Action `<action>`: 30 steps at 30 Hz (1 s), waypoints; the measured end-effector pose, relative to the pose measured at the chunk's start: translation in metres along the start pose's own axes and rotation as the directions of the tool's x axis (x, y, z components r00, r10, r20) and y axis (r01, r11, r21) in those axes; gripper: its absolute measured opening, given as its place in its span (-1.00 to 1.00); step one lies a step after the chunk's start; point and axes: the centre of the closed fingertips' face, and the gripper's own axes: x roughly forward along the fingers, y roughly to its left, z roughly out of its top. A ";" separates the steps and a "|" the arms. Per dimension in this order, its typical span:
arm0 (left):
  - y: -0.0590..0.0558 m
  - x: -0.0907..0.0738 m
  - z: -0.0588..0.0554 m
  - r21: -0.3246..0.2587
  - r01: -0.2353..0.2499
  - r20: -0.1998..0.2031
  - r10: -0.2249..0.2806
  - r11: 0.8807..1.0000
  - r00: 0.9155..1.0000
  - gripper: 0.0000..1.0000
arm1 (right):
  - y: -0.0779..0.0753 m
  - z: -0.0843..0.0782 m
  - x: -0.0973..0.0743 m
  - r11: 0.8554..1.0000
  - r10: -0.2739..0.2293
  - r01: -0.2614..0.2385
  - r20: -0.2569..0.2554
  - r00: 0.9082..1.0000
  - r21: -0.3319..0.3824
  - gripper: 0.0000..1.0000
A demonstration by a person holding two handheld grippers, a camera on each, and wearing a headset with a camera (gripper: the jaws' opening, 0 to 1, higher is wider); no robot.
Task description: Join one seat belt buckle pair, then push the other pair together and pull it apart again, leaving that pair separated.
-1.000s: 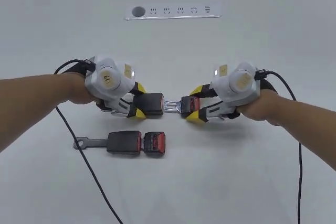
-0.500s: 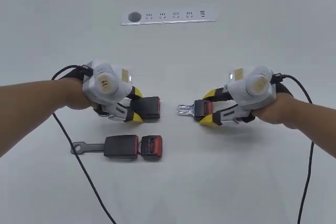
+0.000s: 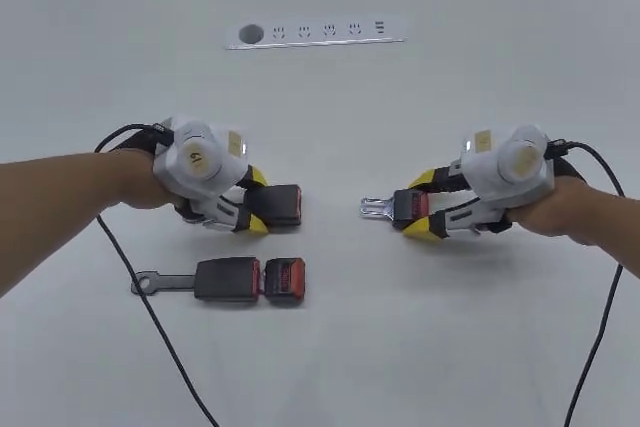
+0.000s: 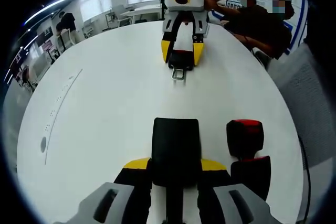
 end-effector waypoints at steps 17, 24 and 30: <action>0.000 0.001 0.002 0.010 0.007 -0.027 -0.007 1.000 1.000 -0.31 | -0.008 -0.015 -0.019 1.000 -0.010 0.010 -0.009 1.000 0.028 -0.27; -0.001 0.001 0.003 0.015 0.005 -0.038 -0.005 1.000 0.999 -0.31 | -0.007 -0.015 -0.018 1.000 -0.006 0.006 -0.029 1.000 0.001 -0.27; 0.000 0.002 0.008 -0.088 -0.044 -0.015 0.043 0.995 0.999 -0.25 | -0.009 -0.012 -0.017 0.998 -0.036 0.036 -0.001 0.999 0.054 -0.11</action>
